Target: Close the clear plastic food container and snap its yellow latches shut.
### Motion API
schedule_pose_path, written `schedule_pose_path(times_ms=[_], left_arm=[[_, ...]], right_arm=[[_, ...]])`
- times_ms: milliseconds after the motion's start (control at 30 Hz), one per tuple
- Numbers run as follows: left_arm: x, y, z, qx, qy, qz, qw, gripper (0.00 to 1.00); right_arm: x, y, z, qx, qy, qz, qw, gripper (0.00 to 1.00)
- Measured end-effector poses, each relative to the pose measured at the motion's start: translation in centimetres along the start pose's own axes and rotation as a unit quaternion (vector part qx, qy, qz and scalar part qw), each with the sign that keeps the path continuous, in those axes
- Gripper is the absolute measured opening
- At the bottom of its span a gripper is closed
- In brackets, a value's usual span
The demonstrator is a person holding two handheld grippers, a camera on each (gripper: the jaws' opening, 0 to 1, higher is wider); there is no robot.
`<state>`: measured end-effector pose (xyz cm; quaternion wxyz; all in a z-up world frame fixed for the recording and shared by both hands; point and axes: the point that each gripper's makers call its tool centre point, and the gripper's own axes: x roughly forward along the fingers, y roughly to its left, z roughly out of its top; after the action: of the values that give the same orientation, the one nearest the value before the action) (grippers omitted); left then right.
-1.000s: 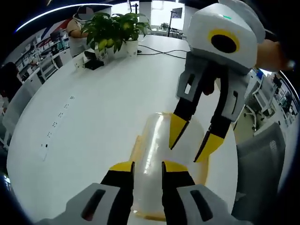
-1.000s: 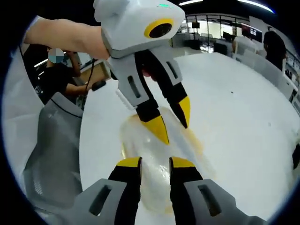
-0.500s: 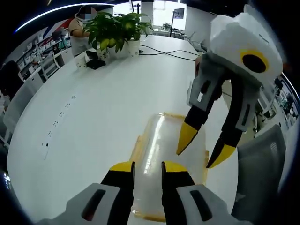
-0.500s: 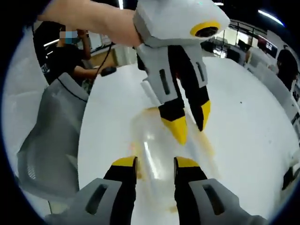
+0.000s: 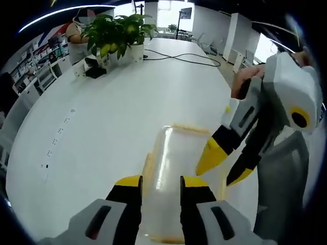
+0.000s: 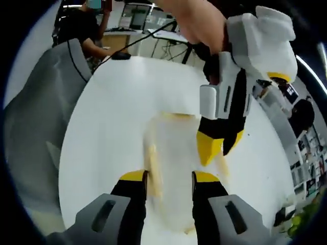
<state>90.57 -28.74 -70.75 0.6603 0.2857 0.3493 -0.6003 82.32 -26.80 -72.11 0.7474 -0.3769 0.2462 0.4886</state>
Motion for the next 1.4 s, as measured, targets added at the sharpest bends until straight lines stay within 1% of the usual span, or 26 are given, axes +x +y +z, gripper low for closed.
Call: schedule_pose_path(times_ms=[200,233,267,433,533,800,900,967,1067,1100,1400], left_arm=[[0.3,-0.2,0.1,0.0,0.011,-0.026,0.9996,0.23],[0.4,-0.4,0.0,-0.004,0.015,-0.037,0.9992,0.23],[0.4,-0.3,0.0,-0.005,0.016,-0.038,0.9991,0.23],[0.6,-0.4,-0.1,-0.021,0.03,-0.067,0.9971,0.24],[0.8,-0.4,-0.1,-0.025,0.037,-0.079,0.9959,0.24],[1.3,-0.6,0.1,-0.022,0.064,-0.114,0.9912,0.26],[1.9,-0.2,0.1,-0.038,0.069,-0.128,0.9886,0.3],[1.9,-0.3,0.0,-0.052,0.076,-0.137,0.9863,0.3],[2.1,0.2,0.0,-0.055,0.075,-0.14,0.9858,0.31],[2.0,-0.1,0.0,-0.054,0.075,-0.141,0.9857,0.3],[1.9,-0.4,-0.1,-0.064,0.075,-0.146,0.9844,0.3]], right_arm=[[0.0,-0.1,0.0,-0.005,-0.003,-0.01,0.9999,0.32],[0.0,-0.2,0.0,-0.004,-0.003,-0.011,0.9999,0.32],[0.1,-0.2,0.0,-0.005,-0.003,-0.011,0.9999,0.32],[0.1,-0.2,-0.1,-0.003,-0.004,-0.017,0.9998,0.32],[0.1,-0.3,-0.1,-0.003,-0.005,-0.02,0.9998,0.32],[0.3,-0.2,-0.2,-0.018,-0.002,-0.037,0.9992,0.33],[0.3,-0.2,-0.2,-0.019,-0.003,-0.044,0.9988,0.33],[0.4,-0.3,-0.2,-0.02,-0.002,-0.047,0.9987,0.33],[0.4,-0.3,-0.1,-0.027,0.0,-0.05,0.9984,0.33],[0.4,-0.3,-0.2,-0.027,0.0,-0.05,0.9984,0.33],[0.5,-0.4,-0.2,-0.036,0.002,-0.061,0.9975,0.32]])
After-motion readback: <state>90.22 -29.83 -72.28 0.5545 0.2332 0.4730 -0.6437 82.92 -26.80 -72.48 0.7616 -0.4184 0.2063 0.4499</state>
